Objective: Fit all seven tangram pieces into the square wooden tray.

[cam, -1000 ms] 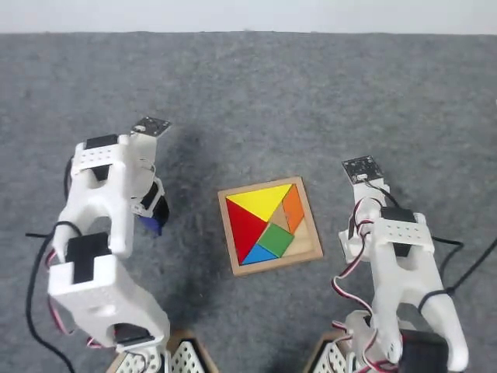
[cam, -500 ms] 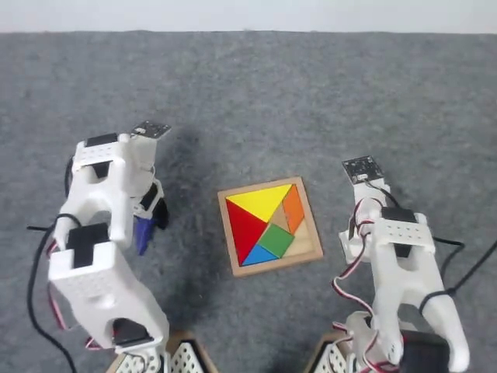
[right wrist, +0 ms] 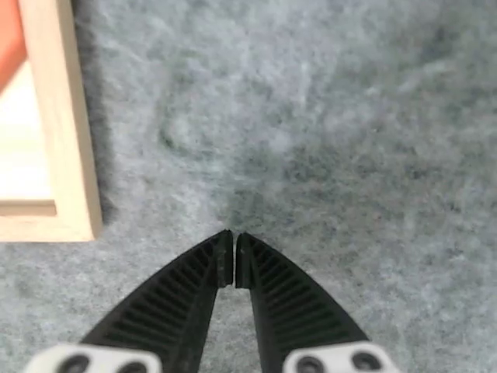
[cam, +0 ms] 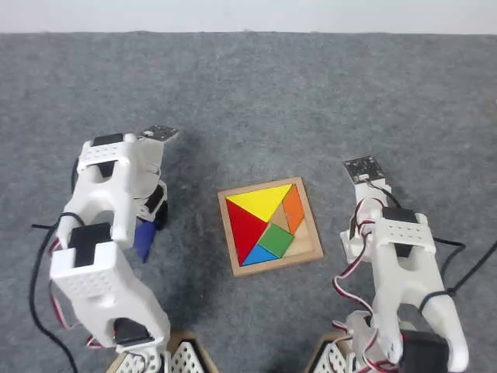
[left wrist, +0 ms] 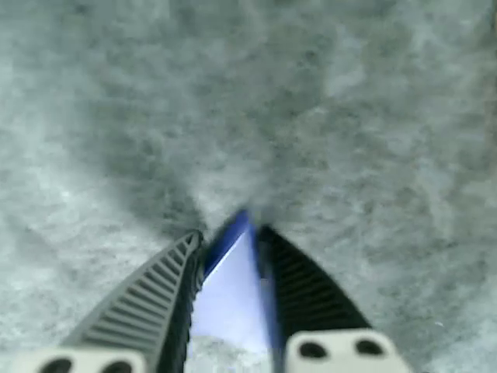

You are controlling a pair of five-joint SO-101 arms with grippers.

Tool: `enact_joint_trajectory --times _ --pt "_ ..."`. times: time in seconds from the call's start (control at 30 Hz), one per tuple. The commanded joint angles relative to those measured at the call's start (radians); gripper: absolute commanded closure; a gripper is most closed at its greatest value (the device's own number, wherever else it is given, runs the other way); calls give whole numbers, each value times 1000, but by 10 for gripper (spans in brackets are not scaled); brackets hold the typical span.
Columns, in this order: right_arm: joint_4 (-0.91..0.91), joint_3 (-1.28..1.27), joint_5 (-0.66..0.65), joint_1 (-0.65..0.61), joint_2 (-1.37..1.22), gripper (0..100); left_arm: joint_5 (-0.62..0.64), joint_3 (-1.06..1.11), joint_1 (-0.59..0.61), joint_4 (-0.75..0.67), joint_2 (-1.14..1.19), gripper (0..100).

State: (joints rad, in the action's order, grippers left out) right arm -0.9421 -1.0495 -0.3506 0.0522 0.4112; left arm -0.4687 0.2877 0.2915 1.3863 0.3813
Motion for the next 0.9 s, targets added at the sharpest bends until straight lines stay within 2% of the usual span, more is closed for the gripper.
enact_joint_trajectory --times 0.0,0.13,0.23,0.43,0.53,0.7,0.87 --pt "13 3 -11 12 12 968 -12 7 -12 11 11 987" --pt "15 3 -11 12 8 968 -8 -16 -25 14 9 987" --pt "16 3 -11 12 5 968 -8 -97 14 68 -15 987" --pt "18 3 -11 10 5 968 -9 -150 146 83 -316 984" --pt "18 3 -9 8 5 968 -31 -84 204 83 -486 953" --pt "18 2 -9 5 5 968 -107 105 330 83 -684 810" --pt "18 0 -9 4 4 968 -236 363 336 74 -720 799"
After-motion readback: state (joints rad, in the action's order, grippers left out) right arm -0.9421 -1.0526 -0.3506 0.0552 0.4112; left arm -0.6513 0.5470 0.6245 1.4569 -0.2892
